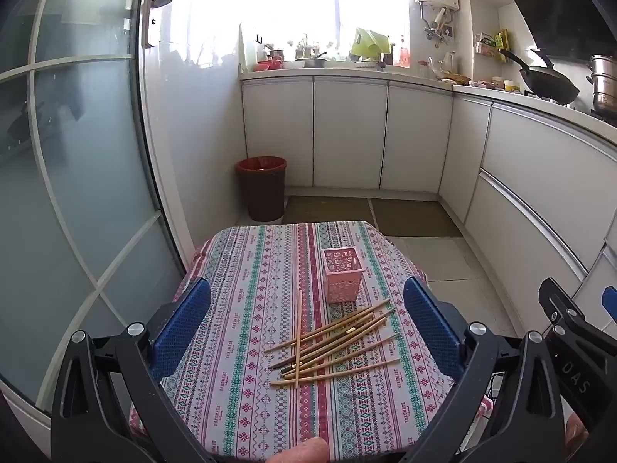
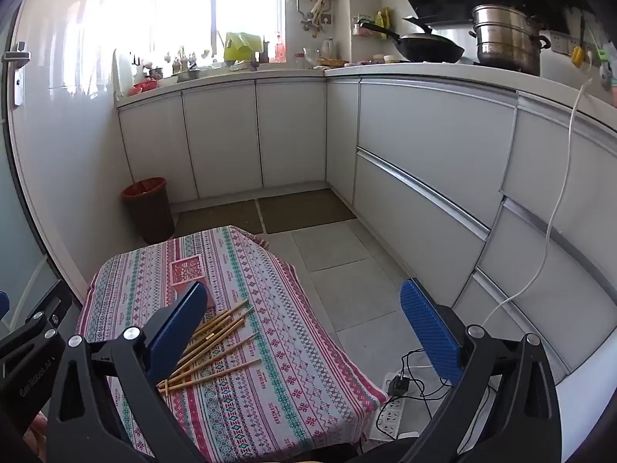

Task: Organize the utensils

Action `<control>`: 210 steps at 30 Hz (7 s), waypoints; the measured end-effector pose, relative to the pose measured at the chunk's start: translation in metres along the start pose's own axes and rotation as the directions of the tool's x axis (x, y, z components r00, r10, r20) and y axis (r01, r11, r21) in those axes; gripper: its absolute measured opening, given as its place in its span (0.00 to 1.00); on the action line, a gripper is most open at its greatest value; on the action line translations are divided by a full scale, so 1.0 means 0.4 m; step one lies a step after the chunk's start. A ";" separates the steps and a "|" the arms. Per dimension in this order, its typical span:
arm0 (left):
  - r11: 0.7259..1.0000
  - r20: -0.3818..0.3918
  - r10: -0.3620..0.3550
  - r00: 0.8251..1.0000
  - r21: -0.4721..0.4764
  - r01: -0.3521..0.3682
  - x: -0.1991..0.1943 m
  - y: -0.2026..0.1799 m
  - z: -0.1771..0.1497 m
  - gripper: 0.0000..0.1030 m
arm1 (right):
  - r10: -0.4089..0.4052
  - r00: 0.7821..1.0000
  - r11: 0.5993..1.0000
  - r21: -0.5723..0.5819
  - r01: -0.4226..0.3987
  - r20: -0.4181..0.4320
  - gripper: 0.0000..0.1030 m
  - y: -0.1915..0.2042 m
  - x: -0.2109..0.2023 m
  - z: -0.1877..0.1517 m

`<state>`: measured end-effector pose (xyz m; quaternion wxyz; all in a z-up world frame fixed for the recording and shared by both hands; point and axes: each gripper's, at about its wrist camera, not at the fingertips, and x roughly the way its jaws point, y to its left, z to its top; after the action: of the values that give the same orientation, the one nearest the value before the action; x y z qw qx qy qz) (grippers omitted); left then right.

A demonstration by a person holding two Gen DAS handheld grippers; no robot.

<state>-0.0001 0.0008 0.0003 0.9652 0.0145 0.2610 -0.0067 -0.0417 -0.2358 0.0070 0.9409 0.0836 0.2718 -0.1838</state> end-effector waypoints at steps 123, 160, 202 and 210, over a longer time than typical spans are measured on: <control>0.989 -0.647 -0.015 0.763 -0.120 -0.082 0.836 0.243 -0.103 0.81 | 0.311 0.863 0.945 0.227 -0.235 -0.399 0.95 0.071 0.525 -0.044; 0.981 -0.447 -0.195 0.873 -0.083 0.176 0.595 0.168 -0.071 0.06 | 0.261 0.514 0.830 0.462 0.313 -0.817 0.54 0.144 0.759 -0.364; 0.952 -0.061 -0.304 0.951 -0.051 0.301 0.388 0.100 0.265 0.06 | 0.345 0.890 0.875 0.444 -0.190 -0.298 0.06 0.093 0.398 0.301; 0.954 -0.030 -0.300 0.954 -0.025 0.299 0.496 -0.003 0.346 0.06 | 0.389 0.890 0.887 0.356 -0.293 -0.237 0.06 0.156 0.445 0.425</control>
<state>0.2410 -0.0058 0.0198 0.9487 -0.0349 0.2761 -0.1498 0.2042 -0.2756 0.0566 0.8808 0.3044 0.3605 -0.0391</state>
